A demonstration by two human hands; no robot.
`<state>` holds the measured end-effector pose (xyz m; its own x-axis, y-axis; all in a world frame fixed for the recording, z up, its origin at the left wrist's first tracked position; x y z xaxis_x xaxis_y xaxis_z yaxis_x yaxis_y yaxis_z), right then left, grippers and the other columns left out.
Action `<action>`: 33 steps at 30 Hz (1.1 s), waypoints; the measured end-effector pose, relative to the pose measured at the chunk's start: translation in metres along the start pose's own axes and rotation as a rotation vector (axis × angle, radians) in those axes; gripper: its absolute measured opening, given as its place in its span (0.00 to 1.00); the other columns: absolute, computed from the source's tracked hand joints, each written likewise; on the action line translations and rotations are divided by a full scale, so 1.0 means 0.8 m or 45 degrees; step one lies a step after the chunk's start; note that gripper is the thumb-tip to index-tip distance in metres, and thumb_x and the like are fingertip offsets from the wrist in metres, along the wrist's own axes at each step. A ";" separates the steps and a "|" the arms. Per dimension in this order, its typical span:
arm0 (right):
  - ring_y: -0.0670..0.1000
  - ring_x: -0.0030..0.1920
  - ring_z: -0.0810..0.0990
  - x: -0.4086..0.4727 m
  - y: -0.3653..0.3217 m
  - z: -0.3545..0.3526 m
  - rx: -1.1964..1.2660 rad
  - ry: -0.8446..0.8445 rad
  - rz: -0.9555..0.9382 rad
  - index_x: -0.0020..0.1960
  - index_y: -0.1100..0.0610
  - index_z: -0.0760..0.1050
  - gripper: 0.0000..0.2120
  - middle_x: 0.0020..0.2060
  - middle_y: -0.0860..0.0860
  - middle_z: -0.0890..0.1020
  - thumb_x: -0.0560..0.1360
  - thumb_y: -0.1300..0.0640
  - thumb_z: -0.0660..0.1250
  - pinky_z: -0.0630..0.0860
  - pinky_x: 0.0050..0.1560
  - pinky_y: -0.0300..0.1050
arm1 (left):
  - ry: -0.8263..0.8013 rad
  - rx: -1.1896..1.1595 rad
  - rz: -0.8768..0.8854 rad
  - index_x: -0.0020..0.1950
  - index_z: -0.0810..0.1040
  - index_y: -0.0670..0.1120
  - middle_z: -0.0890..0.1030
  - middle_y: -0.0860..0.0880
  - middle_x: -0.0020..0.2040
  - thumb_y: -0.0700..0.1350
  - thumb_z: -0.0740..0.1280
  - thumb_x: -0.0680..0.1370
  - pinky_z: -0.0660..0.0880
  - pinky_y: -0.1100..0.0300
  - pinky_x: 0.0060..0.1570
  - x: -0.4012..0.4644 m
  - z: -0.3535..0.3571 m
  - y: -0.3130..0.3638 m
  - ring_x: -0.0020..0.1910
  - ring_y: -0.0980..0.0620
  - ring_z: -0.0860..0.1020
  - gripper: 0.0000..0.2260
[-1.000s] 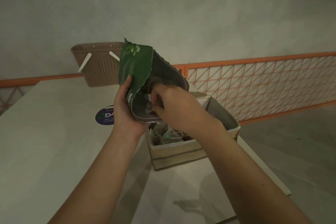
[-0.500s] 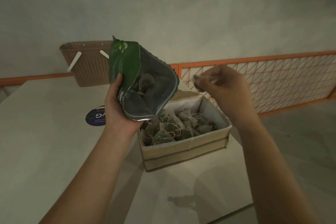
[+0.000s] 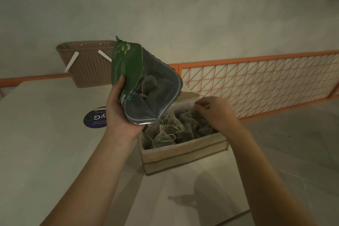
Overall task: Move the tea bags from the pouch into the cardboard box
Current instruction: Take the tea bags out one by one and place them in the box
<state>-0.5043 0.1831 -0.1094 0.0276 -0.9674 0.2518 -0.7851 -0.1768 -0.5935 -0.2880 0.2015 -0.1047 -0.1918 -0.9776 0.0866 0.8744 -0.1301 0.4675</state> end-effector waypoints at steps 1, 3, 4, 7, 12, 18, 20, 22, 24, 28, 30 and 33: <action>0.47 0.51 0.78 -0.003 -0.003 0.005 0.021 -0.079 -0.024 0.61 0.53 0.80 0.12 0.53 0.48 0.82 0.79 0.53 0.65 0.73 0.49 0.37 | 0.004 0.002 0.001 0.75 0.74 0.51 0.77 0.46 0.71 0.57 0.63 0.81 0.77 0.43 0.62 0.000 -0.001 0.000 0.68 0.41 0.78 0.24; 0.43 0.49 0.78 -0.007 -0.009 0.015 0.019 -0.222 -0.079 0.58 0.50 0.80 0.10 0.50 0.44 0.82 0.78 0.51 0.67 0.70 0.46 0.32 | 0.003 0.000 -0.001 0.74 0.74 0.51 0.78 0.45 0.70 0.57 0.63 0.80 0.79 0.44 0.60 -0.002 0.000 0.000 0.67 0.41 0.78 0.24; 0.42 0.46 0.78 -0.010 -0.011 0.018 -0.039 -0.282 -0.089 0.55 0.49 0.81 0.08 0.45 0.42 0.81 0.78 0.51 0.67 0.69 0.43 0.30 | -0.001 0.000 -0.005 0.74 0.74 0.51 0.78 0.45 0.70 0.57 0.64 0.80 0.80 0.44 0.58 -0.003 0.001 -0.001 0.66 0.41 0.79 0.24; 0.43 0.43 0.79 -0.015 -0.008 0.024 -0.215 -0.409 -0.045 0.45 0.50 0.82 0.04 0.41 0.44 0.82 0.77 0.55 0.68 0.76 0.48 0.37 | 0.002 -0.008 0.000 0.73 0.75 0.51 0.79 0.45 0.69 0.57 0.65 0.78 0.80 0.44 0.58 -0.004 0.000 0.001 0.65 0.42 0.79 0.24; 0.48 0.48 0.78 -0.015 -0.023 0.008 -0.260 -0.235 -0.035 0.52 0.50 0.80 0.05 0.52 0.49 0.79 0.77 0.56 0.68 0.77 0.52 0.43 | 0.010 0.010 -0.004 0.74 0.74 0.51 0.77 0.45 0.71 0.57 0.66 0.78 0.75 0.41 0.64 -0.007 -0.004 0.008 0.68 0.40 0.77 0.25; 0.40 0.56 0.76 -0.033 -0.112 -0.029 0.566 0.274 -0.379 0.67 0.44 0.71 0.18 0.60 0.42 0.75 0.78 0.47 0.65 0.77 0.50 0.32 | -0.031 0.003 -0.028 0.73 0.76 0.51 0.78 0.44 0.70 0.57 0.67 0.75 0.77 0.42 0.63 -0.010 -0.003 0.013 0.68 0.40 0.77 0.26; 0.41 0.58 0.75 -0.035 -0.137 -0.021 0.482 0.300 -0.519 0.70 0.45 0.71 0.21 0.60 0.42 0.75 0.78 0.45 0.64 0.77 0.53 0.35 | -0.049 0.014 -0.056 0.73 0.76 0.49 0.76 0.43 0.72 0.57 0.67 0.76 0.75 0.43 0.65 -0.013 -0.002 0.011 0.71 0.40 0.74 0.27; 0.38 0.55 0.74 -0.033 -0.149 -0.009 0.392 0.346 -0.599 0.70 0.49 0.73 0.19 0.56 0.43 0.78 0.80 0.48 0.63 0.75 0.52 0.31 | -0.061 0.020 -0.057 0.69 0.80 0.46 0.77 0.42 0.71 0.58 0.65 0.78 0.75 0.43 0.65 -0.015 -0.002 0.010 0.69 0.41 0.76 0.24; 0.37 0.52 0.74 -0.031 -0.155 -0.002 0.429 0.406 -0.612 0.68 0.53 0.76 0.17 0.53 0.45 0.81 0.82 0.52 0.61 0.72 0.49 0.28 | -0.090 0.014 -0.047 0.68 0.80 0.45 0.77 0.41 0.71 0.58 0.62 0.80 0.76 0.43 0.64 -0.019 -0.001 0.014 0.66 0.41 0.79 0.23; 0.36 0.52 0.76 -0.048 -0.182 -0.004 0.562 0.541 -0.725 0.66 0.58 0.76 0.15 0.54 0.48 0.82 0.82 0.57 0.62 0.72 0.52 0.28 | -0.187 0.034 0.028 0.74 0.73 0.45 0.77 0.41 0.69 0.59 0.61 0.80 0.78 0.47 0.60 -0.027 0.010 0.035 0.64 0.41 0.79 0.27; 0.43 0.56 0.78 -0.062 -0.195 -0.007 0.623 0.617 -0.817 0.66 0.60 0.76 0.15 0.56 0.52 0.83 0.81 0.60 0.62 0.73 0.57 0.33 | -0.240 0.052 0.048 0.75 0.71 0.44 0.77 0.41 0.69 0.57 0.63 0.80 0.76 0.48 0.62 -0.030 0.017 0.043 0.65 0.42 0.78 0.27; 0.46 0.58 0.79 -0.061 -0.199 0.006 0.664 0.622 -0.806 0.67 0.60 0.75 0.15 0.57 0.53 0.82 0.82 0.61 0.62 0.76 0.60 0.40 | -0.233 0.078 0.014 0.73 0.73 0.44 0.79 0.42 0.67 0.56 0.64 0.79 0.77 0.48 0.62 -0.028 0.015 0.046 0.64 0.42 0.79 0.26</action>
<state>-0.3777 0.2577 -0.0307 -0.0013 -0.5027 0.8645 -0.3348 -0.8144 -0.4741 -0.2568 0.2207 -0.0793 -0.2656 -0.9317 0.2479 0.8492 -0.1043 0.5177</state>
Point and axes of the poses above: each hand's wrist, its own x-axis towards the middle knuckle, its own z-axis out of the palm, y = z × x, the point moved 6 cm from there along x, towards the middle knuckle
